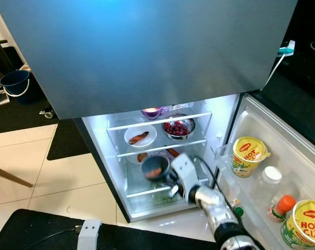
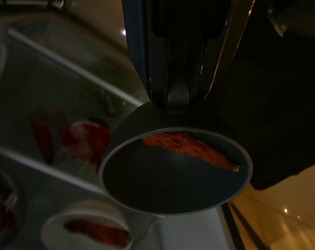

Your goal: Restocking fridge

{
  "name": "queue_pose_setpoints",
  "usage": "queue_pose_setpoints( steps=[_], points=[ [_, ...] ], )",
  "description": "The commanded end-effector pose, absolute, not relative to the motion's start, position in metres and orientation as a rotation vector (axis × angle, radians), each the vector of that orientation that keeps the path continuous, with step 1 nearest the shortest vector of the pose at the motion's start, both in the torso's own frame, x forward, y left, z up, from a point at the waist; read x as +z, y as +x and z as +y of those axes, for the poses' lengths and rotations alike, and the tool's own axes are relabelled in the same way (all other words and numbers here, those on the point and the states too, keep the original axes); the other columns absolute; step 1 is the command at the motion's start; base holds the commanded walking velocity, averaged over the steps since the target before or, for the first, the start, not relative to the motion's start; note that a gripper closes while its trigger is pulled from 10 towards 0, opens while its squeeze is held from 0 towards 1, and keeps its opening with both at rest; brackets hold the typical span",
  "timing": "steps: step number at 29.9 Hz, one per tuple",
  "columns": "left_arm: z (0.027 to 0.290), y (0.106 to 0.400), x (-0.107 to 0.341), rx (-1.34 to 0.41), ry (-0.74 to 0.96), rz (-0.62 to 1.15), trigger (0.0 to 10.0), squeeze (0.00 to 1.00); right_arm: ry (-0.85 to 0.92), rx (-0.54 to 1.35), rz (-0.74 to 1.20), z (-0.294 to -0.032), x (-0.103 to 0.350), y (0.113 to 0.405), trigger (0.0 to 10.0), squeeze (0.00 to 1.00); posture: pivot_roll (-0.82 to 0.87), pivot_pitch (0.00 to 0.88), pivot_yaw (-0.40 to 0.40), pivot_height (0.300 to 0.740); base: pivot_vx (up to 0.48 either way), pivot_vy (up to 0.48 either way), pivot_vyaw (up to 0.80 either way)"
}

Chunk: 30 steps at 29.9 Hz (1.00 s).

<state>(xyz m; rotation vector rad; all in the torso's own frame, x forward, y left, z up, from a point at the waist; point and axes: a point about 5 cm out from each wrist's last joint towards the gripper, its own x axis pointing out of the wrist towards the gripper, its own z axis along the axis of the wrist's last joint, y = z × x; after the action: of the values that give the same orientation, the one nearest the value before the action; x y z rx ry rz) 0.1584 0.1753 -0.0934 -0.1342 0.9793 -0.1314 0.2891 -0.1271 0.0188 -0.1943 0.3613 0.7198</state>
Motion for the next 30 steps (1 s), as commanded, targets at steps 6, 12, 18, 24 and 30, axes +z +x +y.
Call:
queue_pose_setpoints(
  steps=[6,12,18,24,30],
  points=[
    [0.185,0.153,-0.095,-0.112,-0.104,1.003,10.0,0.00,-0.070,0.810,0.334,-0.117,0.011,0.271,10.0,0.00,-0.08,0.000,0.049,0.740,0.000,0.000,0.00],
    [0.187,0.154,-0.094,-0.130,-0.088,0.999,10.0,0.00,-0.002,0.930,0.302,-0.109,0.017,0.262,10.0,0.00,-0.07,0.000,0.059,0.740,0.000,0.000,0.00],
    [0.187,0.154,-0.094,-0.137,-0.089,0.996,10.0,0.00,0.006,0.937,0.271,-0.108,0.023,0.266,10.0,0.00,-0.07,0.000,0.059,0.740,0.126,0.000,0.00],
    [0.186,0.153,-0.094,-0.142,-0.095,0.997,10.0,0.00,0.011,0.948,0.254,-0.106,0.028,0.268,10.0,0.00,-0.07,0.000,0.059,0.740,0.270,0.000,0.00],
    [0.185,0.153,-0.094,-0.146,-0.095,0.996,10.0,0.00,0.016,0.958,0.240,-0.105,0.033,0.269,10.0,0.00,-0.07,0.000,0.059,0.740,0.275,0.000,0.00]
  ],
)
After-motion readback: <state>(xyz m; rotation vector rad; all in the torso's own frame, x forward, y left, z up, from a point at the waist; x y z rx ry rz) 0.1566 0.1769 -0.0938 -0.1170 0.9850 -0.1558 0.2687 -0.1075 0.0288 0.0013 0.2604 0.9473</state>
